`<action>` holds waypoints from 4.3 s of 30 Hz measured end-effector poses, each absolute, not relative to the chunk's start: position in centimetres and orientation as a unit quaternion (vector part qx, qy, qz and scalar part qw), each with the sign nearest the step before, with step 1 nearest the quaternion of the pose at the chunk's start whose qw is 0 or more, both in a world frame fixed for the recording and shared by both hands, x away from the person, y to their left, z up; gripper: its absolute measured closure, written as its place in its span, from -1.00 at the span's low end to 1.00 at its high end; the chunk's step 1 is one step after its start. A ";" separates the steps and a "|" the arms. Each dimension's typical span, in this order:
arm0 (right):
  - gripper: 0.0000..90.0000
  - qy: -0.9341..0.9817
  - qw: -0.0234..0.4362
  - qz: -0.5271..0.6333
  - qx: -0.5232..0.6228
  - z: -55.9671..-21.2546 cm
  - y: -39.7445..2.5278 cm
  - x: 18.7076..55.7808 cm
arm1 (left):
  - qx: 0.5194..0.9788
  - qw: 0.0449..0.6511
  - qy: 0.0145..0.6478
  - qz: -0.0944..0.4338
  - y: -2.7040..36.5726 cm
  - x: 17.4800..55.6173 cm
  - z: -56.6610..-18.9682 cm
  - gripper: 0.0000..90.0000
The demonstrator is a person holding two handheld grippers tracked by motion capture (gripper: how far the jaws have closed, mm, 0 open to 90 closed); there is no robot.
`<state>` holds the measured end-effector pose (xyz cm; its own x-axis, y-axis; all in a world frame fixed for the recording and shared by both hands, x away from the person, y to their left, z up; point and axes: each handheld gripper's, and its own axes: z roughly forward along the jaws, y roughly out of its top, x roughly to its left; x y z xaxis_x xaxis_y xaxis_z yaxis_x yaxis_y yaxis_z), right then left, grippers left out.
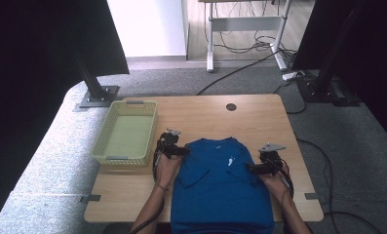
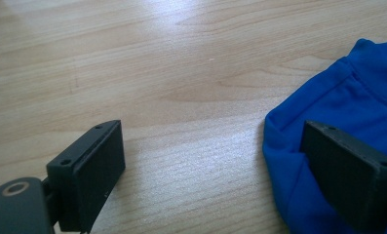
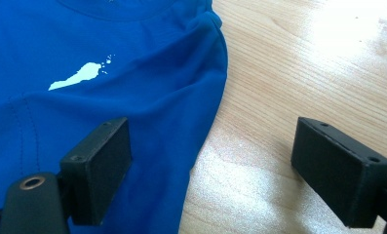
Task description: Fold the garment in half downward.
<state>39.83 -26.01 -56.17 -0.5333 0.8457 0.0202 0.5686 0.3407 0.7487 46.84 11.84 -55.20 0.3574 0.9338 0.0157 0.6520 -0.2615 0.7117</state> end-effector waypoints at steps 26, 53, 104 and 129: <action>-0.64 0.799 0.189 0.371 0.433 -54.5 -22.3 44.4 | 0.763 0.331 0.506 0.230 12.2 46.6 -55.6 -0.78; 0.78 0.810 0.176 0.339 0.445 -54.8 -24.9 44.6 | 0.796 0.348 0.457 0.192 12.1 45.6 -54.6 0.39; 0.86 0.812 0.089 0.395 0.421 -55.1 -26.6 37.0 | 0.807 0.415 0.399 0.132 13.3 39.0 -55.3 0.90; 0.86 0.793 0.132 0.385 0.453 -54.8 -26.1 43.8 | 0.779 0.416 0.446 0.144 12.6 46.3 -55.0 0.89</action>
<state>43.78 -26.10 -54.84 -0.5543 0.8204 0.1403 0.6173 0.2922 0.7304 46.33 12.64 -55.01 0.5606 0.8152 -0.1455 0.5751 -0.2568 0.7767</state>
